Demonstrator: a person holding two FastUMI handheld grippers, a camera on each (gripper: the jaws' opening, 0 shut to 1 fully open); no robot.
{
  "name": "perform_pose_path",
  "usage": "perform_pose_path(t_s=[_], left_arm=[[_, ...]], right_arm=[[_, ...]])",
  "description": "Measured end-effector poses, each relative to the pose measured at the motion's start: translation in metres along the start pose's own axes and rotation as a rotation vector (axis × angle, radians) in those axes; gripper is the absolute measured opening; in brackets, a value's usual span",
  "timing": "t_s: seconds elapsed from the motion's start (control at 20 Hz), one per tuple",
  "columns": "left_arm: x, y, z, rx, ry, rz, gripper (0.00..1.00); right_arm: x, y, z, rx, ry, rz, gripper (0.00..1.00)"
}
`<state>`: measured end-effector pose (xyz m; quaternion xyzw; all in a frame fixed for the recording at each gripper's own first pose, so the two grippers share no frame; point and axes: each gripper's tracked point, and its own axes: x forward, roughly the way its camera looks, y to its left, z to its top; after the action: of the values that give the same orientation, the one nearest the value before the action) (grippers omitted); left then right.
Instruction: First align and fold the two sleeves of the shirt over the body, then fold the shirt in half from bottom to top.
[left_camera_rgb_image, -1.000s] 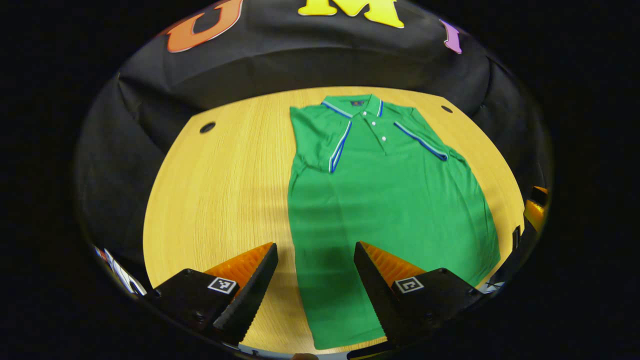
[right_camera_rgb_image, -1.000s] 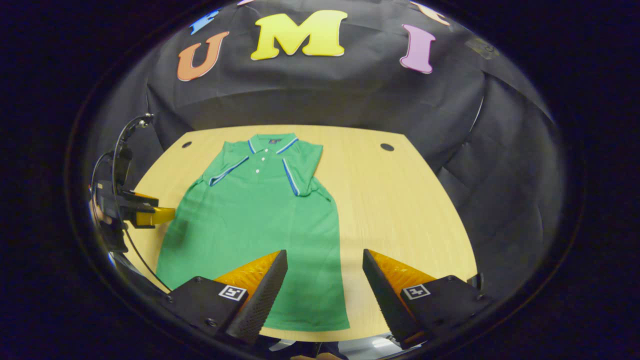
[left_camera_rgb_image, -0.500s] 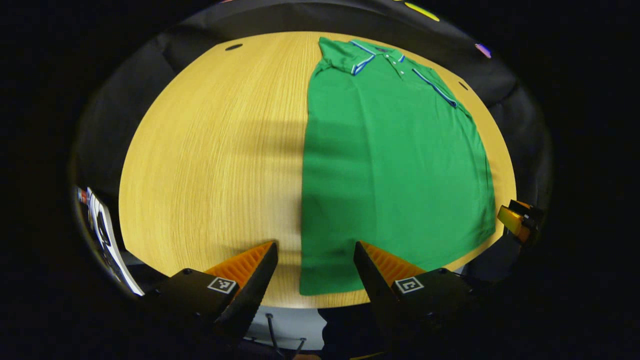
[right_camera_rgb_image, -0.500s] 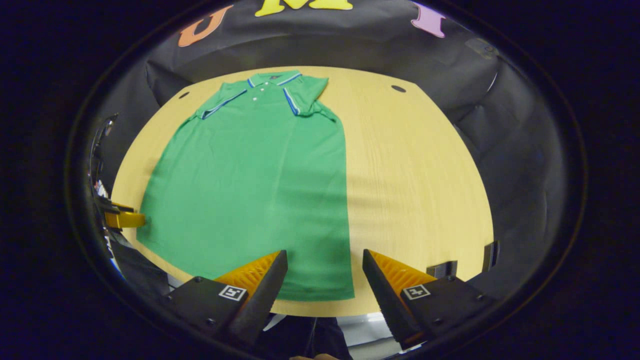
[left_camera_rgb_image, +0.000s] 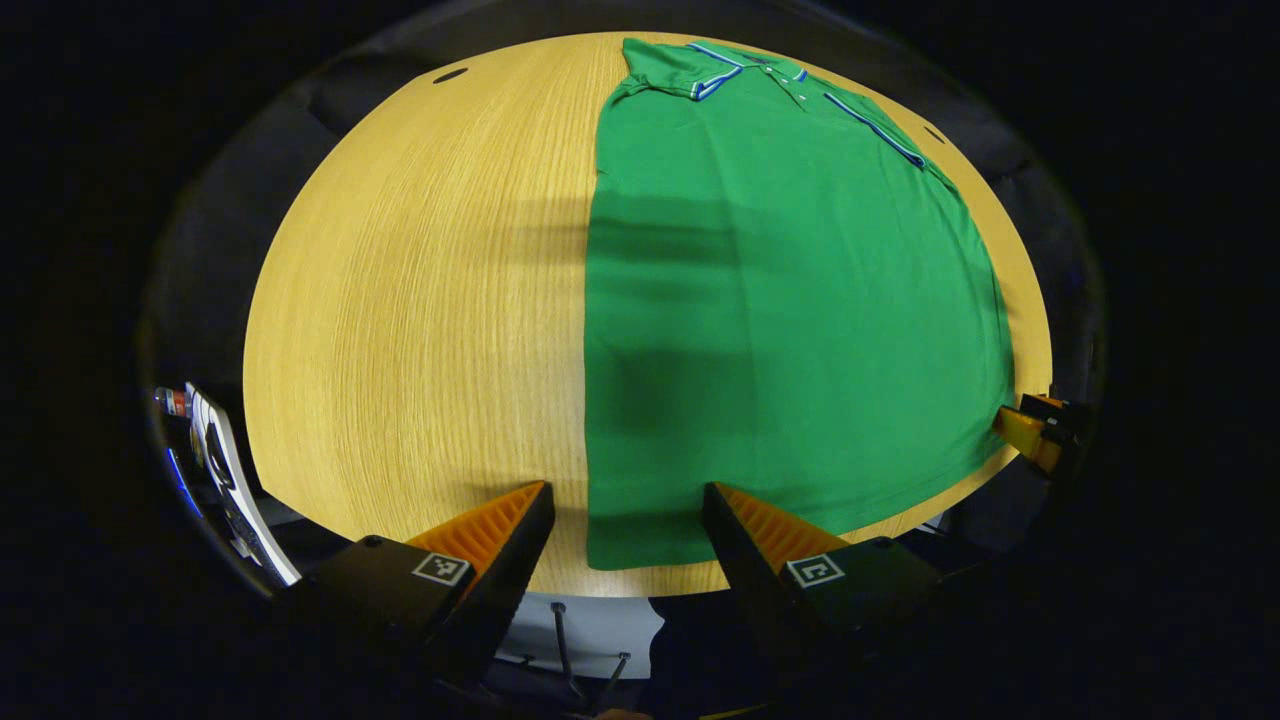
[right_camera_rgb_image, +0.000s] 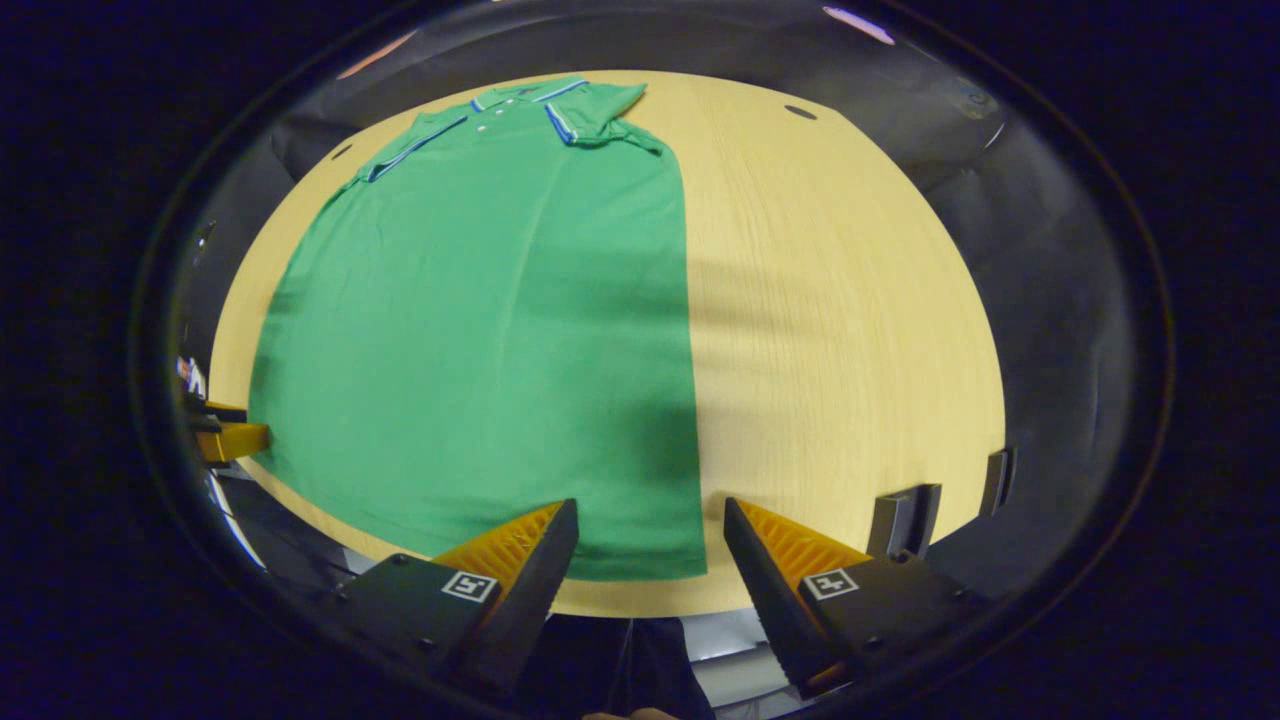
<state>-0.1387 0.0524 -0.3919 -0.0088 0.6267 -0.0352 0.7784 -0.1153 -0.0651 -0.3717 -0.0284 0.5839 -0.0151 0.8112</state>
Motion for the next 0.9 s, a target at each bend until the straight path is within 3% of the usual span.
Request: perform_pose_path(t_s=[0.05, 0.1, 0.35, 0.45, 0.6, 0.65, 0.7, 0.75, 0.8, 0.9], left_arm=[[0.0, 0.0, 0.0, -0.005, 0.001, 0.0, 0.99], [0.001, 0.0, 0.0, -0.005, 0.009, 0.0, 0.99], [0.001, 0.0, 0.0, -0.017, 0.083, 0.0, 0.99], [0.001, -0.001, -0.002, -0.033, 0.112, -0.003, 1.0], [0.001, -0.004, -0.003, -0.071, 0.143, -0.007, 0.91], [0.001, -0.006, -0.003, -0.066, 0.142, -0.009, 0.9], [0.001, -0.009, -0.003, -0.051, 0.14, -0.01, 0.85], [0.001, -0.011, -0.004, -0.037, 0.137, -0.012, 0.81], [0.001, -0.013, -0.003, -0.031, 0.133, -0.013, 0.72], [0.001, -0.016, -0.003, -0.037, 0.134, -0.016, 0.57]], right_arm=[[-0.001, 0.001, 0.0, -0.003, 0.015, 0.004, 0.88], [0.001, 0.001, 0.0, -0.002, 0.041, 0.008, 0.94], [0.004, -0.001, -0.004, 0.114, 0.203, 0.052, 0.94], [0.002, -0.001, -0.003, 0.098, 0.221, 0.053, 0.94], [0.004, -0.001, -0.003, 0.096, 0.24, 0.054, 0.99], [0.003, -0.001, -0.003, 0.09, 0.252, 0.056, 0.93], [0.003, -0.001, -0.001, 0.096, 0.253, 0.056, 0.75], [0.003, -0.001, -0.002, 0.101, 0.253, 0.057, 0.71], [0.004, -0.001, -0.002, 0.112, 0.253, 0.058, 0.52], [0.005, 0.0, 0.0, 0.118, 0.247, 0.061, 0.29]])
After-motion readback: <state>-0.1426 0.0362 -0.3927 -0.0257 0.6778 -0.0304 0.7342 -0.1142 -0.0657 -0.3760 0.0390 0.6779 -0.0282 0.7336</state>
